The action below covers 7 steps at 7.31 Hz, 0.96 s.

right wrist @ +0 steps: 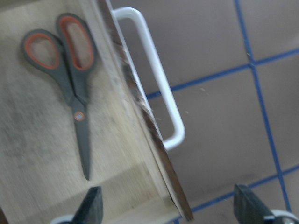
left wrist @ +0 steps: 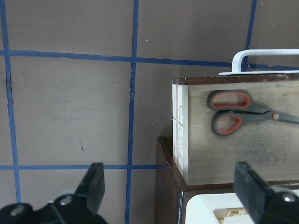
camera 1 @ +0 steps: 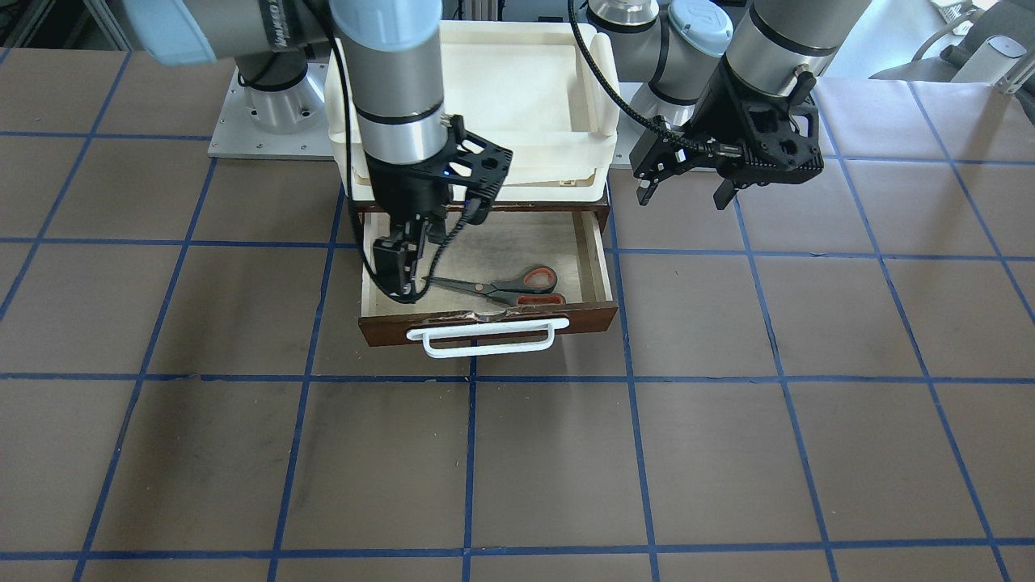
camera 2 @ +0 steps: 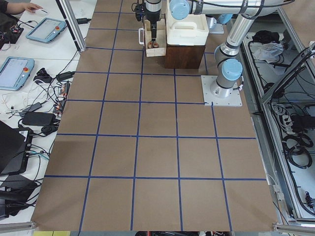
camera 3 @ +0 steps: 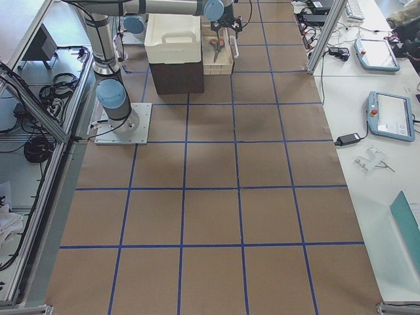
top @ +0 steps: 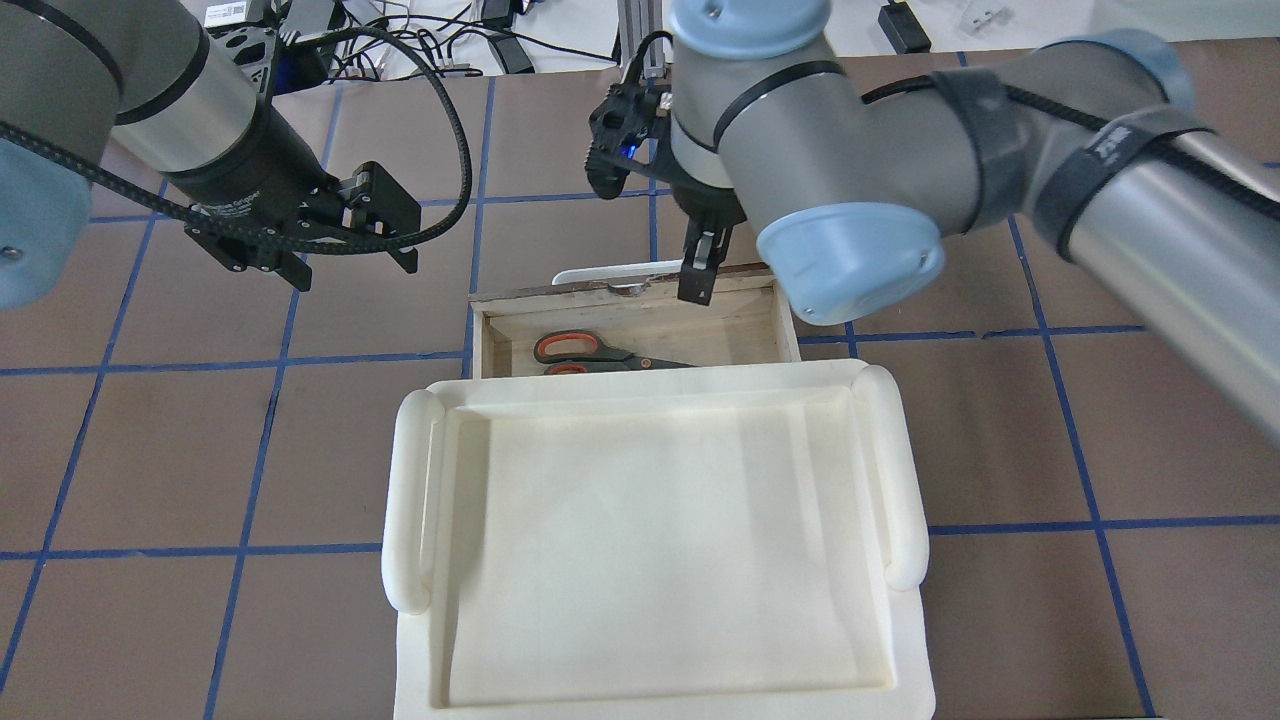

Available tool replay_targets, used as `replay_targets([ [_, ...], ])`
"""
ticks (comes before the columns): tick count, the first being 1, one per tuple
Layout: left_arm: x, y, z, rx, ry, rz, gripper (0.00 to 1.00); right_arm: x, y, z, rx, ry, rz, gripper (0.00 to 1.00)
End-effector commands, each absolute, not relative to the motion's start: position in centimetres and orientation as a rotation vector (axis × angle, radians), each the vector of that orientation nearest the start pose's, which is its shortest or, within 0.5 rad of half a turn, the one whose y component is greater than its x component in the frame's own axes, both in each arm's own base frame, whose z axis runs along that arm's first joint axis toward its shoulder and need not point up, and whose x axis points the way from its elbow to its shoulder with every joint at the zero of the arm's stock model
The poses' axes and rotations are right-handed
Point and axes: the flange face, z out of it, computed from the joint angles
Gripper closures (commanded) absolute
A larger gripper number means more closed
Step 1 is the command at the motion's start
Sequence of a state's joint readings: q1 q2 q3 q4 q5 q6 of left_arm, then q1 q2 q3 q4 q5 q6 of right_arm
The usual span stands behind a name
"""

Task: Put scissors in drawer and close it
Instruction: 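Raise the right gripper out of the drawer and withdraw it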

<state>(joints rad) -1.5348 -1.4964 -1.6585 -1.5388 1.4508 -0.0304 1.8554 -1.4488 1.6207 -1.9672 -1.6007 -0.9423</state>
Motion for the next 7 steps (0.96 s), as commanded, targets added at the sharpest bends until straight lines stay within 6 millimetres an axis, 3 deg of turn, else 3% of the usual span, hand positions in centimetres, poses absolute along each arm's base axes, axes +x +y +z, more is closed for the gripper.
replay_targets([
  [1,-12.7,-46.0,49.4,-0.104,3.254,-0.058,0.00,17.1,-50.4,50.9,-1.592,2.862,-0.489,0.00],
  [2,-12.7,-45.5,50.6,-0.102,3.247,-0.100,0.00,13.7,-49.6,52.4,-1.475,2.930,-0.470,0.00],
  [3,-12.7,-45.2,50.7,-0.102,3.247,-0.098,0.00,11.6,-47.9,54.0,-1.286,3.009,-0.446,0.00],
  [5,-12.3,-47.0,48.5,-0.137,3.247,-0.035,0.00,10.3,-45.2,55.0,-0.843,3.118,-0.361,0.00],
  [7,-12.6,-47.4,48.6,-0.115,3.254,-0.041,0.00,10.5,-44.2,55.4,-0.432,3.161,-0.356,0.00],
])
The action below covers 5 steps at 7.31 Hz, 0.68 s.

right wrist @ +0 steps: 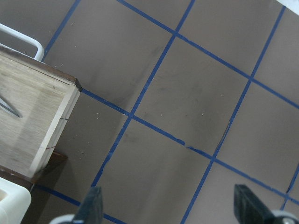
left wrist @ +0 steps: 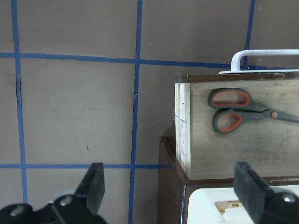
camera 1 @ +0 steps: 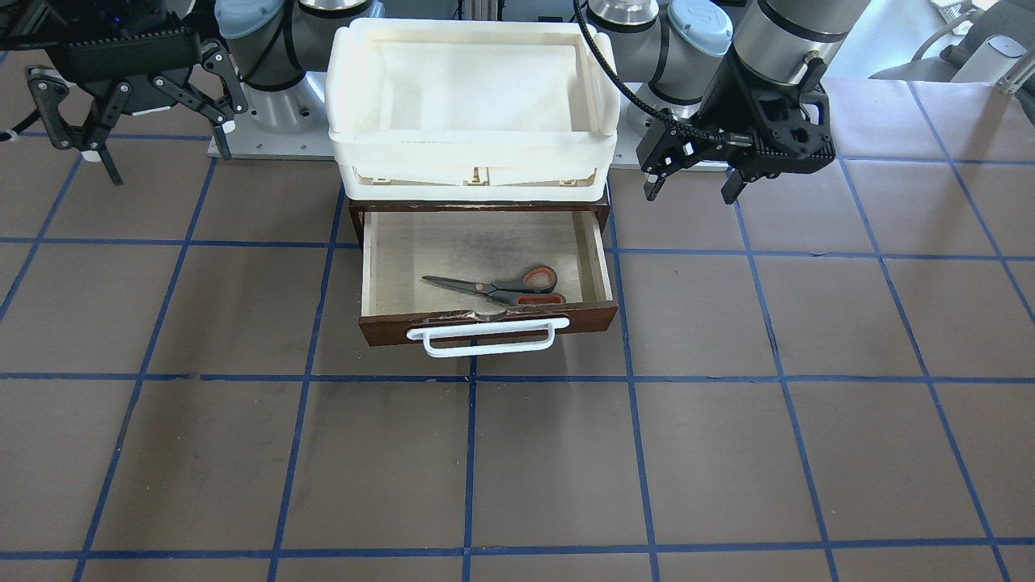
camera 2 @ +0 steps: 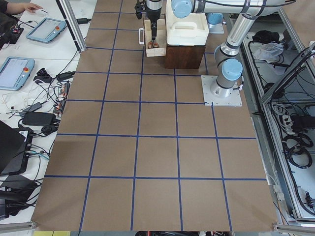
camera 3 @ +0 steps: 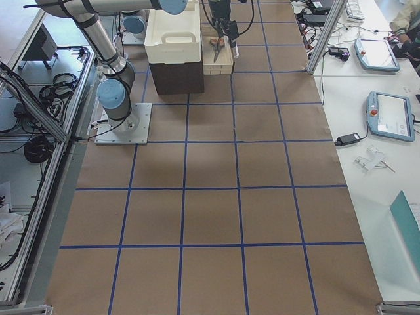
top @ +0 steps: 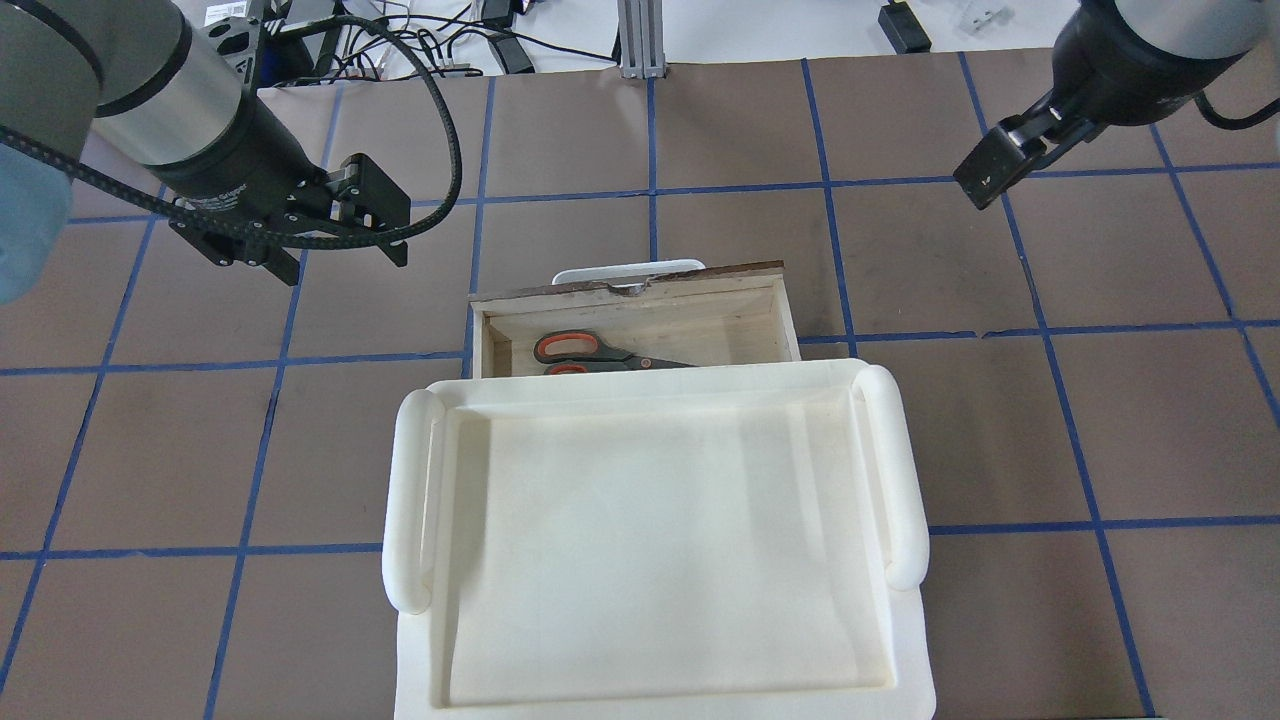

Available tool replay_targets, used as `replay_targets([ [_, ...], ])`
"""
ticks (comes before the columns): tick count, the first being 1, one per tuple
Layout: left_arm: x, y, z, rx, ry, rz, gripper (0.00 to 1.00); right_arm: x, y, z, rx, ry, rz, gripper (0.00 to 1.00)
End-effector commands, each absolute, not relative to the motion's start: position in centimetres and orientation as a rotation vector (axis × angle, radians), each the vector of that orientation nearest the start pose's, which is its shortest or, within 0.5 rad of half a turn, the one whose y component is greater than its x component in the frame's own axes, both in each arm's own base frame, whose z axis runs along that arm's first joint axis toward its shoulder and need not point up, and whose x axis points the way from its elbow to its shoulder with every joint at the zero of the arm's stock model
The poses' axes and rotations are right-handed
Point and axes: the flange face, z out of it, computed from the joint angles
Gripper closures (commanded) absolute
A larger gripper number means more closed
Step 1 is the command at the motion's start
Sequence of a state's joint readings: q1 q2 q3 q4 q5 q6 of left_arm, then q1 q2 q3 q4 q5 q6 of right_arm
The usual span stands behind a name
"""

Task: Put scissors in drawer and close it
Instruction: 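Raise the right gripper out of the drawer and withdraw it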

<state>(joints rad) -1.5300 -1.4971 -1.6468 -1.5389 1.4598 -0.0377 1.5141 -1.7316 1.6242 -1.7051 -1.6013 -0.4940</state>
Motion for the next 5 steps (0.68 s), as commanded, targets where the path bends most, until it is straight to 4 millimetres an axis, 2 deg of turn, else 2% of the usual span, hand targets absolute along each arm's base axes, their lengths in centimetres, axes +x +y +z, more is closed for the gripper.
replay_targets([
  [1,-12.7,-48.3,48.7,-0.102,3.260,-0.056,0.00,10.7,-43.8,55.6,-0.172,3.159,-0.358,0.00],
  [2,-12.6,-50.8,48.6,-0.101,3.264,-0.106,0.00,11.1,-43.4,56.0,0.060,3.135,-0.376,0.00],
  [3,-12.6,-53.6,48.6,-0.095,3.262,-0.119,0.00,11.5,-43.3,55.9,0.166,3.122,-0.376,0.00],
  [4,-13.4,-55.9,48.4,-0.066,3.257,-0.122,0.00,11.7,-43.5,55.6,0.178,3.124,-0.362,0.00],
  [5,-15.8,-58.0,47.1,0.006,3.249,-0.170,0.00,11.6,-43.7,55.3,0.170,3.136,-0.347,0.00],
])
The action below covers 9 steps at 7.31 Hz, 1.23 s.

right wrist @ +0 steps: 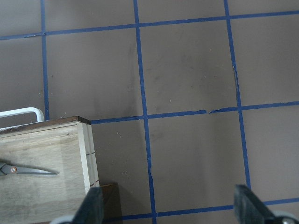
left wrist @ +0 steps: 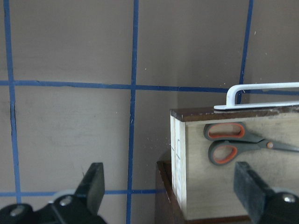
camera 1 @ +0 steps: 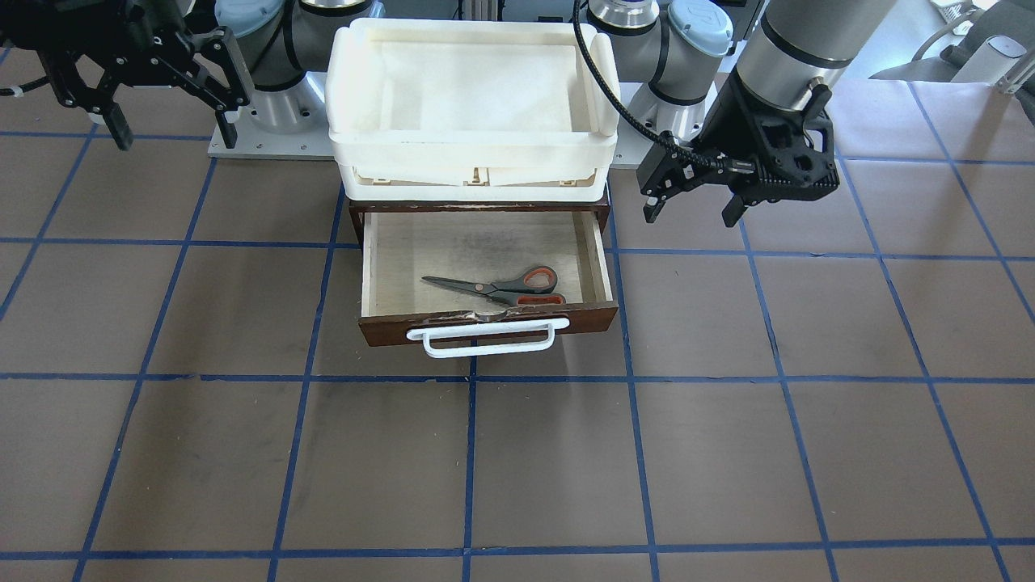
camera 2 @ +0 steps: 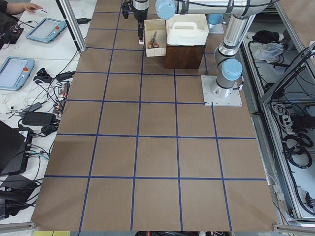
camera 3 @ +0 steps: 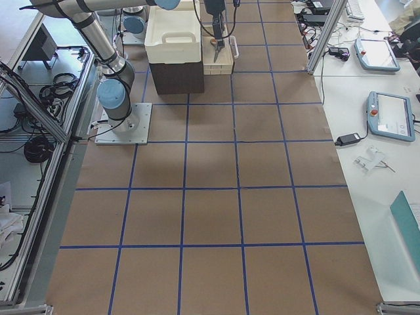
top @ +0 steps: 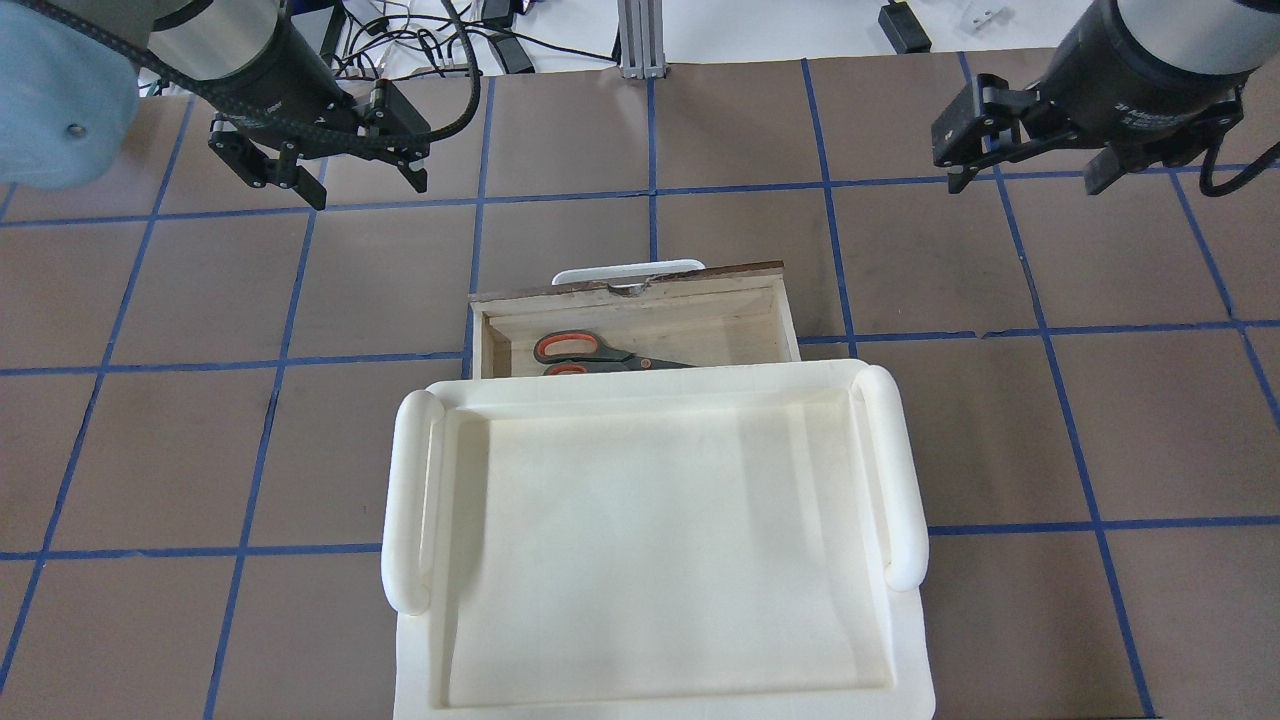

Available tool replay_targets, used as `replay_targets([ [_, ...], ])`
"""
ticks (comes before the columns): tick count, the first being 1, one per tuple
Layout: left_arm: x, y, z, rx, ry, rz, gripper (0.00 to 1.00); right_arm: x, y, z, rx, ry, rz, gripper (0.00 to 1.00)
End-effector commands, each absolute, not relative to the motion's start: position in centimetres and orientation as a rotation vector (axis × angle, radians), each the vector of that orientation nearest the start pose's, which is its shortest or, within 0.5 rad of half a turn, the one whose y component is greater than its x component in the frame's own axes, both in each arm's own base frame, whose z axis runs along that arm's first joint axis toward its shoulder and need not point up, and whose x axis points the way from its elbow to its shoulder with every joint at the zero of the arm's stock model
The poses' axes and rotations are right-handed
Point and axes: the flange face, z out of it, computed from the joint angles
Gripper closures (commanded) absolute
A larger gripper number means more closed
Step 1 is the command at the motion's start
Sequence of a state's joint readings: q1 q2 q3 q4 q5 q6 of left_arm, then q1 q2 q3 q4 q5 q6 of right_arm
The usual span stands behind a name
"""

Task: Put scissors in drawer and close it
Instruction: 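Move the left gripper over the drawer front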

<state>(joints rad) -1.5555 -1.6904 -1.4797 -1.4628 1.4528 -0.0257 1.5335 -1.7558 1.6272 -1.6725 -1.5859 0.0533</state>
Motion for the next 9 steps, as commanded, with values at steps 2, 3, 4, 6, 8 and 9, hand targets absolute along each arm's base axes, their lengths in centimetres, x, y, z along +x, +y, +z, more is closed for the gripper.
replay_targets([
  [2,-18.4,-61.9,42.2,0.112,3.260,-0.226,0.00,11.6,-45.8,53.4,0.160,3.141,-0.306,0.00],
  [3,-19.2,-63.5,39.6,0.130,3.253,-0.247,0.00,11.5,-47.9,52.3,0.160,3.141,-0.322,0.00],
  [4,-21.8,-64.1,36.5,0.149,3.251,-0.200,0.00,11.4,-50.3,52.6,0.159,3.114,-0.517,0.00],
  [6,-26.5,-65.3,31.3,0.059,3.260,-0.125,0.00,11.3,-49.7,52.1,0.166,3.127,-0.434,0.00],
  [8,-29.6,-64.6,28.7,-0.009,3.162,-0.070,0.00,11.4,-49.0,51.1,0.172,3.139,-0.323,0.00],
  [9,-30.2,-63.9,28.1,-0.041,3.154,-0.003,0.00,11.4,-49.2,51.0,0.171,3.135,-0.322,0.00],
])
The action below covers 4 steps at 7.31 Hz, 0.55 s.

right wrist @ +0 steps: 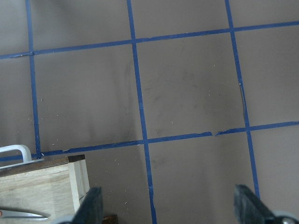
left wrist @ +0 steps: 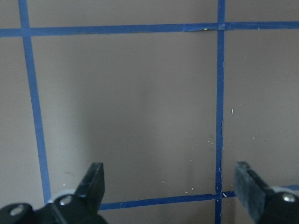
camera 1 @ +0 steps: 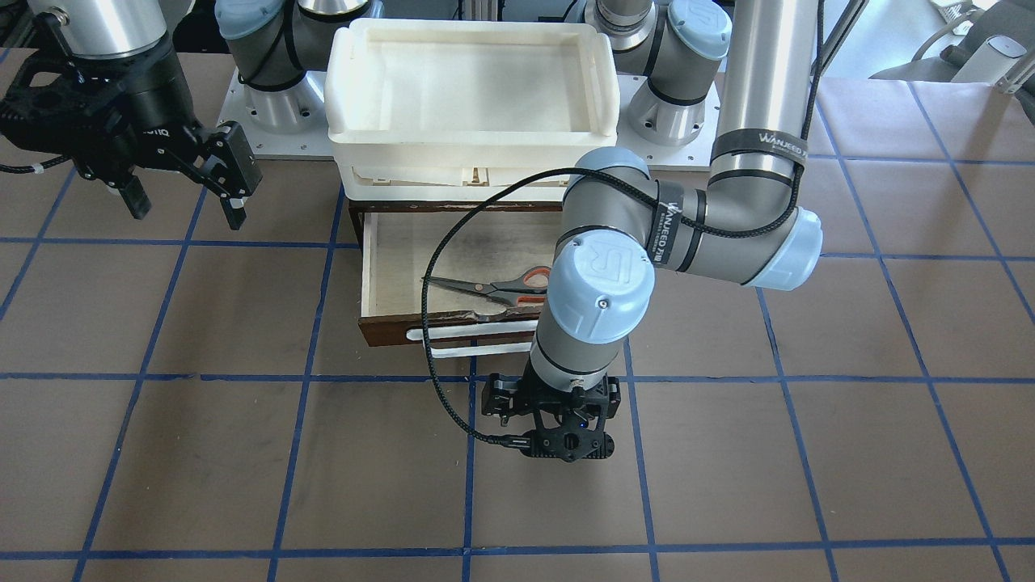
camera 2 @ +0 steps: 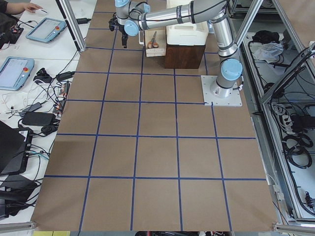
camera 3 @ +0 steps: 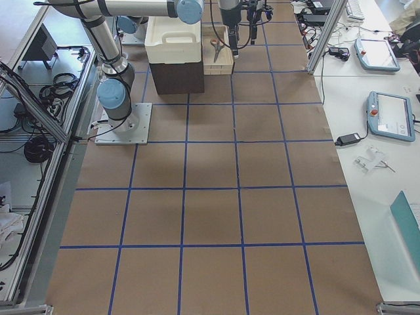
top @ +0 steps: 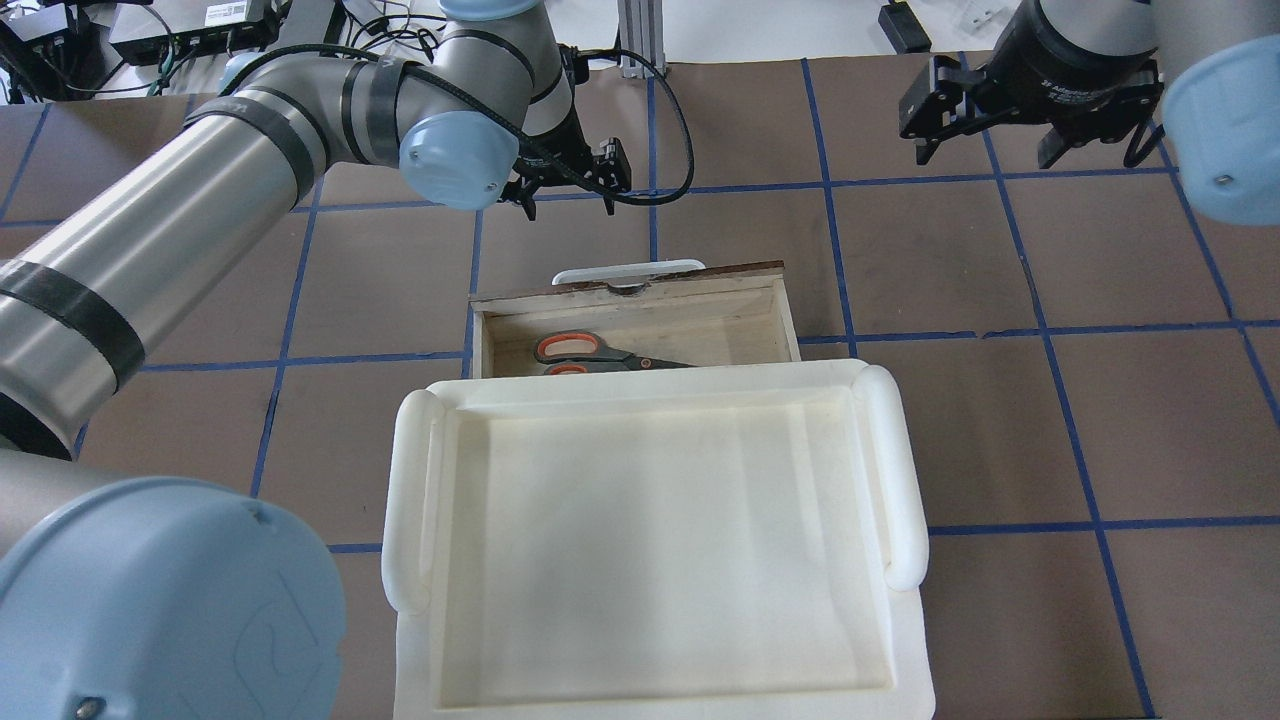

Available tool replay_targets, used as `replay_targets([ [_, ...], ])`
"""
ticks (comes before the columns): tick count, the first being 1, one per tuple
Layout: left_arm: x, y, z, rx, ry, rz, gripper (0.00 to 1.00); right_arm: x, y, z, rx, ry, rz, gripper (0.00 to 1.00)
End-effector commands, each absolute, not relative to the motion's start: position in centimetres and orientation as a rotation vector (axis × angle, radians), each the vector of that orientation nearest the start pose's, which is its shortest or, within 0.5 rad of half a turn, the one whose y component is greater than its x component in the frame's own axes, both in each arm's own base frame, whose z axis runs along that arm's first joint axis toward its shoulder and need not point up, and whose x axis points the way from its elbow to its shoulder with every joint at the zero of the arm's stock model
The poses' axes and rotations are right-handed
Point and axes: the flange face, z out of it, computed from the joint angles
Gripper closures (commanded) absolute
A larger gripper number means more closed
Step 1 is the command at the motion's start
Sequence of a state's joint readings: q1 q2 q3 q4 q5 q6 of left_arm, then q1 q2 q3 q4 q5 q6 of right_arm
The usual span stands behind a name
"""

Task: Put scissors in drawer and close it
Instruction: 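Move the left gripper over the drawer front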

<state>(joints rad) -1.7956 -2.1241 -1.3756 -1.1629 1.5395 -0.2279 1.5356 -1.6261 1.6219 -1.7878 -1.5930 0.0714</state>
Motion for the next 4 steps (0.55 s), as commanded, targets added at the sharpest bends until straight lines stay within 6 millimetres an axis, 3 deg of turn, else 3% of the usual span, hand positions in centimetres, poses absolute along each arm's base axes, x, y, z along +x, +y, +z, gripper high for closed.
replay_targets([
  [1,-30.2,-63.6,27.8,-0.041,3.149,0.045,0.00,11.6,-49.0,51.2,0.165,3.129,-0.326,0.00],
  [4,-29.6,-62.8,27.8,-0.052,3.131,0.159,0.00,11.7,-47.9,51.5,0.155,3.142,-0.279,0.00],
])
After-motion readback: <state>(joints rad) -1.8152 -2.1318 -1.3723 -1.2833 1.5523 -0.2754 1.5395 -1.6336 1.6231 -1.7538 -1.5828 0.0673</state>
